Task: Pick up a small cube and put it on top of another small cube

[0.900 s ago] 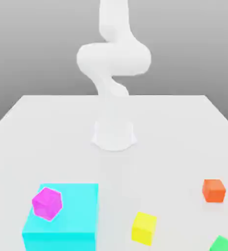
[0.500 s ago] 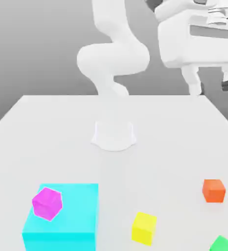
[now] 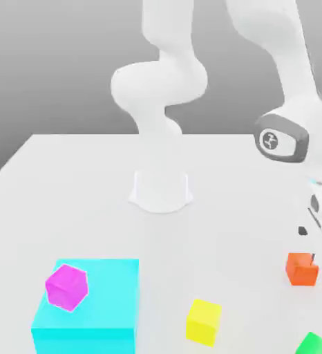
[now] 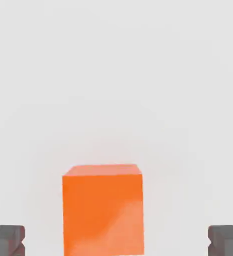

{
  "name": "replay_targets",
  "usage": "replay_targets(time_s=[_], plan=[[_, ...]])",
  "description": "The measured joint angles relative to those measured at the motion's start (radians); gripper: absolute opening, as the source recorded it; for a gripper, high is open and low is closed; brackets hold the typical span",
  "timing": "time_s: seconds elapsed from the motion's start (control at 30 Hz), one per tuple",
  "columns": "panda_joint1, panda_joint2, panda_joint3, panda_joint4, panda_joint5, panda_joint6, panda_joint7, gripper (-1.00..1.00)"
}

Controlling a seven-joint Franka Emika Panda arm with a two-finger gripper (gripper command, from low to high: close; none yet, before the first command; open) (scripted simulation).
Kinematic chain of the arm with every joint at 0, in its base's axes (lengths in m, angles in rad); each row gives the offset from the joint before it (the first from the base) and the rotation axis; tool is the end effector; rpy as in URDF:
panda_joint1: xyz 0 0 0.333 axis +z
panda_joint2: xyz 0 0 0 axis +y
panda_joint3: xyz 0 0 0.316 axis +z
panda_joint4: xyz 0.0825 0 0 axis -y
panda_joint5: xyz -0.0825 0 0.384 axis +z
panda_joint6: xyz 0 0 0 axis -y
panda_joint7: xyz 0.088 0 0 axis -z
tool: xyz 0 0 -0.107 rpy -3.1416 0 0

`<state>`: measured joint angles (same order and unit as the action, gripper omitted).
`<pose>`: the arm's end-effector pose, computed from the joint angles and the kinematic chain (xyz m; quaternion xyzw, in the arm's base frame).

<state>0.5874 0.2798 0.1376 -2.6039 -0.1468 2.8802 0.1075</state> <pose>0.3148 0.2959 0.1577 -0.9298 -0.3681 -0.0008 0.0003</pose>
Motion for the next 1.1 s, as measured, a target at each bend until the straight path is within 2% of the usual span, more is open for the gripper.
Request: replay_targets(time_s=[0.07, 0.1, 0.33, 0.53, 0.67, 1.1], plan=[[0.030, 0.072, -0.035, 0.014, -0.026, 0.057, 0.020, 0.00], [0.038, 0.091, -0.045, 0.018, -0.033, 0.073, 0.025, -1.00], [0.036, 0.088, -0.043, 0.017, -0.035, 0.069, 0.026, -1.00], [-0.018, -0.102, 0.018, -0.019, 0.059, -0.083, -0.040, -1.00], [-0.125, -0.173, -0.093, 0.014, 0.089, -0.180, 0.017, -1.00], [-0.671, -0.330, -0.380, 0.142, 0.129, -0.467, 0.270, -1.00]])
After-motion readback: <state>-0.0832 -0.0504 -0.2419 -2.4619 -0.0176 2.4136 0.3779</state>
